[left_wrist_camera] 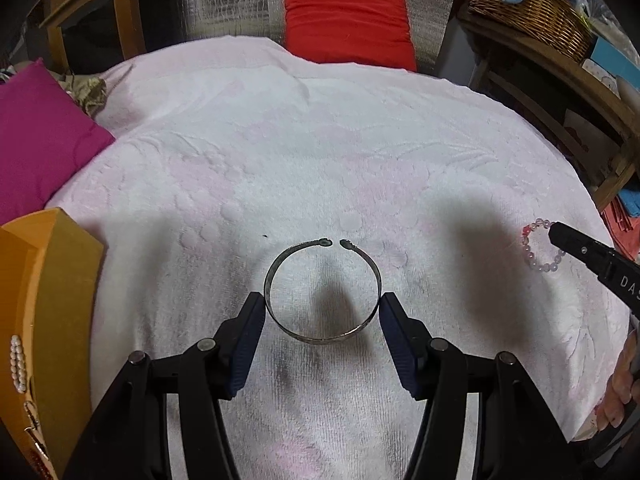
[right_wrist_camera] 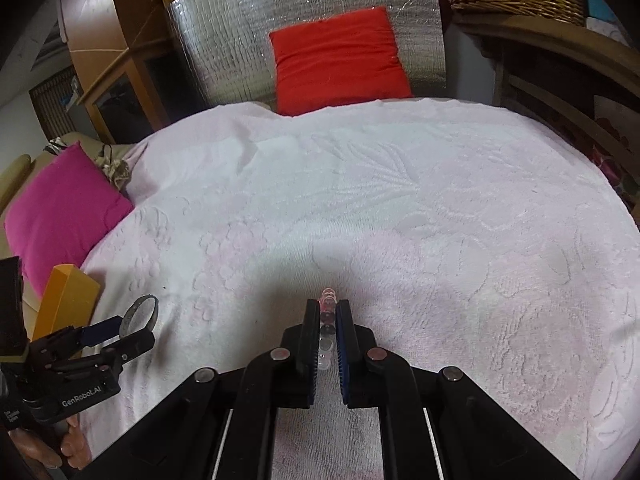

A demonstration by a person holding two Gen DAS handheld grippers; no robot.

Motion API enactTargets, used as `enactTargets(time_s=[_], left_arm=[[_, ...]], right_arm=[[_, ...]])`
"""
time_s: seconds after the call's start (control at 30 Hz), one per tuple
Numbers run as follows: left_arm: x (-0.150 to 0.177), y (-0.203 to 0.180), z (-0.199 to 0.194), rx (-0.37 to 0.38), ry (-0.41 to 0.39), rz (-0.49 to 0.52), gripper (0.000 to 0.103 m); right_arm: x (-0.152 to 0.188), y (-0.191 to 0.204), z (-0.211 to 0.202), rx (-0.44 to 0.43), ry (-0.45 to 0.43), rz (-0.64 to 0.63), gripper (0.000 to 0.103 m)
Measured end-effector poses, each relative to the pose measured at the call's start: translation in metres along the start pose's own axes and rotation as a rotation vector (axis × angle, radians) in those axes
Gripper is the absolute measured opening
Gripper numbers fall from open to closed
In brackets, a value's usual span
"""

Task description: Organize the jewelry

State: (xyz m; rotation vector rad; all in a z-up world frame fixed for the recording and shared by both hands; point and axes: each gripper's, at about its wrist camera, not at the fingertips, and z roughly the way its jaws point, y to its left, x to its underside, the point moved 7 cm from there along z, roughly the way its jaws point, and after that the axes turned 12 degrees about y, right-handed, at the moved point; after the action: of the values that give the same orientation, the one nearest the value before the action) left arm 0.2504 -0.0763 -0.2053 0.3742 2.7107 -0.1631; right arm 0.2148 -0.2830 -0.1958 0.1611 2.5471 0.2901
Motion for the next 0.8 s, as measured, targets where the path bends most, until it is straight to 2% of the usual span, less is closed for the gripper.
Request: enactTargets(time_s=[0.13,0.3,0.8], left_arm=[[-0.001,0.0,-0.011,-0.015,-0.035,-0.01,0.06],[-0.003,0.002,-0.018,-0.076,-0.069,-0.015,0.06],[-0.008,0.008,-0.017,-0.125,-0.083,-0.014,0.06]], right_arm=[[0.0,0.001,-0.007,-0.004,-0.021,0.007,0.009],[0.001,0.005,-0.011,-0.014,-0.029,0.011,0.009],[0.002,0.029,-0.002,-0.035,-0.01,-0.027,0.009]])
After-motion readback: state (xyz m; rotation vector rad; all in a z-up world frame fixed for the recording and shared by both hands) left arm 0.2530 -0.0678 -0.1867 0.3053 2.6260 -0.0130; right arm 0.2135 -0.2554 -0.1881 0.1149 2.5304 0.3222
